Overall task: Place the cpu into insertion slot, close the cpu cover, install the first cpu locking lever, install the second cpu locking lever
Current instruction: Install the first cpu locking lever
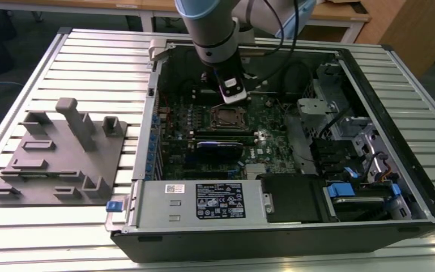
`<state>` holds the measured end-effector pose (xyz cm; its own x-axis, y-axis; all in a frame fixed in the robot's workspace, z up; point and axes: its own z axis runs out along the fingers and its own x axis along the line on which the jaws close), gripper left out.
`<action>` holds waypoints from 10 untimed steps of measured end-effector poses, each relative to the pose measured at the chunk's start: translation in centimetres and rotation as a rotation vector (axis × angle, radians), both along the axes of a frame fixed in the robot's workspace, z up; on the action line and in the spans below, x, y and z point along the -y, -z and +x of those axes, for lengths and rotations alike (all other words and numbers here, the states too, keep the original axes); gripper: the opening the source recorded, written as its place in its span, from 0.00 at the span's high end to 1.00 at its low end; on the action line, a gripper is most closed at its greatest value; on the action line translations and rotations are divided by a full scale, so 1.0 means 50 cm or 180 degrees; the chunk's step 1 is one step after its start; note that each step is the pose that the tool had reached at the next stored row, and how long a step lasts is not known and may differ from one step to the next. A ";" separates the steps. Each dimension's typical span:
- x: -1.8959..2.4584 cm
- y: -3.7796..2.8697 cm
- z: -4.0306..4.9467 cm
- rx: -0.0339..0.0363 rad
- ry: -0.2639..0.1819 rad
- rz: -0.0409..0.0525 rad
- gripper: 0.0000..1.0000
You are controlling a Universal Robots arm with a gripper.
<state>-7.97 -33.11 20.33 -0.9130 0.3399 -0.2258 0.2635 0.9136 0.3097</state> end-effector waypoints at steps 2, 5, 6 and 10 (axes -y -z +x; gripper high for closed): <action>-0.0002 0.002 0.000 0.0027 0.0000 0.0006 0.90; 0.0000 0.002 0.000 0.0027 0.0000 0.0005 0.90; 0.0000 0.002 0.000 0.0027 0.0000 0.0005 0.90; -0.0031 0.005 -0.005 0.0027 0.0000 0.0051 0.90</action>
